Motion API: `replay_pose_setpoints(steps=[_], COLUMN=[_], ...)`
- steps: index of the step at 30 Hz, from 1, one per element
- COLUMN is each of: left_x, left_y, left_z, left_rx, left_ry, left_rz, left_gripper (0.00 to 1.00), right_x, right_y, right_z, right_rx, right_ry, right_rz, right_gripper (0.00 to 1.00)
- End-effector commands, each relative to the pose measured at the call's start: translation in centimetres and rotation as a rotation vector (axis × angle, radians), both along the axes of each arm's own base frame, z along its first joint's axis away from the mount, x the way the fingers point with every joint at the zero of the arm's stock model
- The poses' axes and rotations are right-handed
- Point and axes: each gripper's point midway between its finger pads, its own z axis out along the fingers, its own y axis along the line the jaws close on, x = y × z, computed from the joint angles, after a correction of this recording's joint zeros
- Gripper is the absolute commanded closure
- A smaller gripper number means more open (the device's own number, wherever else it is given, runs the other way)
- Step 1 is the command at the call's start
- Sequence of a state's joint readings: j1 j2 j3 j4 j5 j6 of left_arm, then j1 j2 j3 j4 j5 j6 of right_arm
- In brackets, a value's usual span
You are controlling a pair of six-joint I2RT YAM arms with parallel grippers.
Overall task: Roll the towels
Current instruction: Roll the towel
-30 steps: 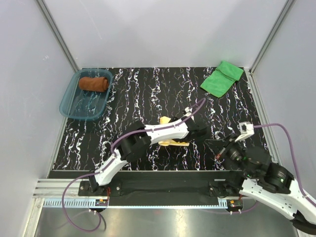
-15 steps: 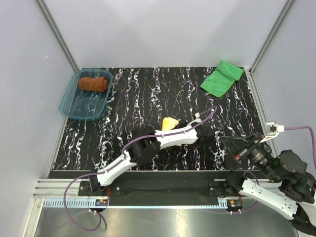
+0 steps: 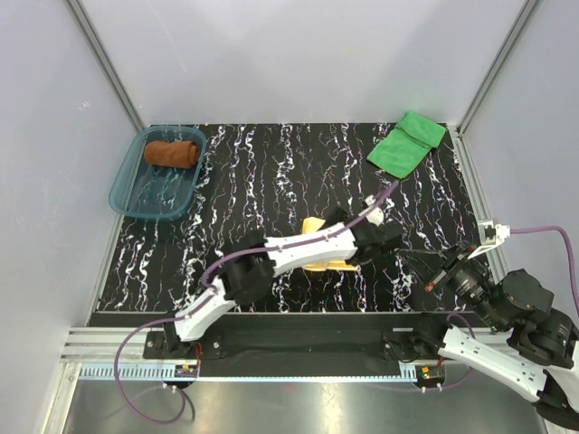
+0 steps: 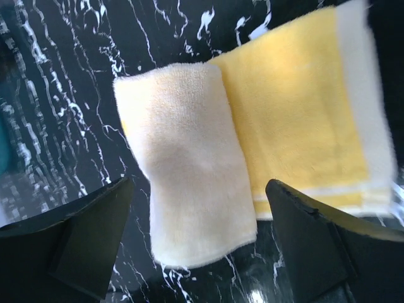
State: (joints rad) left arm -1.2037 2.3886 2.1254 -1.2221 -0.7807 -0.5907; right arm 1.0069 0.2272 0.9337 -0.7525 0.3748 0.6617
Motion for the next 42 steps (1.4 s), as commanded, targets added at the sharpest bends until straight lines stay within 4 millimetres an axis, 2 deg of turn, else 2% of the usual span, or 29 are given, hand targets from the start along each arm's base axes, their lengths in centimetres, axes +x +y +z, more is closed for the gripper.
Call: replay_pose_setpoints(steps=[1,2,3,4,5,6,7,8,9,10,11,12,13,15,17,21,27,30,31,34,35,38,42], left_x=[0.6,0.6,1.1,0.8,0.9,1.0,1.3,1.4,1.4,1.8,1.6,1.6,0.8,0.4,0.0,0.3,0.9,1.1,1.1,1.5,1.5,1.6,1.7], left_y=[-0.8,-0.5,-1.1,0.7,1.1,0.6,3.4,4.2,3.9,6.7,7.5,6.5,7.6,6.0,6.0,5.0,4.6,4.2,4.2,4.0,4.0,4.0,4.2], left_z=[8.9,9.3,10.6,11.1,11.9,12.6,12.4,12.2,11.8,8.9,8.8,9.1,6.4,6.6,4.7,2.5,1.7,1.2,0.3,-0.9,-2.1,-4.0,-5.0], left_rx=[-0.298,-0.336,-0.431,-0.478,-0.532,-0.618,-0.651,-0.693,-0.782,-0.787,-0.842,-0.947,-0.965,-1.077,-1.073,-1.124,-1.285,-1.309,-1.305,-1.302,-1.289,-1.267,-1.254], left_ry=[-0.02,-0.002,-0.01,0.036,0.04,0.058,0.071,0.09,0.129,0.173,0.189,0.225,0.299,0.357,0.381,0.433,0.458,0.46,0.475,0.488,0.503,0.518,0.516], left_rz=[-0.009,-0.011,-0.02,-0.025,-0.032,-0.053,-0.01,0.0,-0.017,0.057,0.06,0.012,0.02,-0.072,-0.065,-0.051,-0.015,-0.001,0.02,0.044,0.063,0.091,0.114], left_gripper=[0.05,0.05,0.05,0.05,0.05,0.05,0.05,0.05,0.05,0.06,0.06,0.06,0.06,0.07,0.06,0.06,0.07,0.08,0.08,0.11,0.12,0.16,0.21], right_x=[0.3,0.3,0.3,0.3,0.3,0.3,0.4,0.4,0.4,0.5,0.5,0.5,0.5,0.6,0.6,0.7,0.7,0.8,0.8,0.8,0.9,0.9,0.8], right_y=[0.1,0.1,0.0,0.1,0.2,0.2,0.3,0.3,0.3,0.3,0.3,0.4,0.5,0.9,1.4,2.2,2.0,1.9,1.9,1.9,2.0,2.0,1.9], right_z=[1.2,1.3,1.2,1.1,1.0,1.0,0.7,0.7,0.6,0.5,0.4,0.2,0.2,-0.2,-0.3,-0.9,-1.5,-1.7,-1.7,-1.9,-2.0,-2.0,-2.3], right_rx=[0.003,0.003,0.001,-0.004,-0.007,-0.009,-0.02,-0.02,-0.023,-0.023,-0.019,-0.022,-0.019,-0.024,-0.026,-0.036,-0.046,-0.051,-0.053,-0.054,-0.057,-0.055,-0.062], right_ry=[-0.023,-0.023,-0.02,-0.017,-0.012,-0.009,0.001,0.005,0.01,0.012,0.016,0.019,0.019,0.028,0.034,0.053,0.065,0.068,0.07,0.071,0.073,0.072,0.075], right_rz=[-0.007,-0.007,-0.01,-0.01,-0.007,-0.009,-0.01,-0.009,-0.012,-0.014,-0.014,-0.013,-0.013,-0.005,0.01,0.027,0.017,0.011,0.012,0.011,0.011,0.012,0.012], right_gripper=[1.0,1.0,1.0,1.0,1.0,1.0,1.0,1.0,1.0,1.0,1.0,1.0,1.0,1.0,1.0,1.0,1.0,1.0,1.0,1.0,1.0,1.0,1.0])
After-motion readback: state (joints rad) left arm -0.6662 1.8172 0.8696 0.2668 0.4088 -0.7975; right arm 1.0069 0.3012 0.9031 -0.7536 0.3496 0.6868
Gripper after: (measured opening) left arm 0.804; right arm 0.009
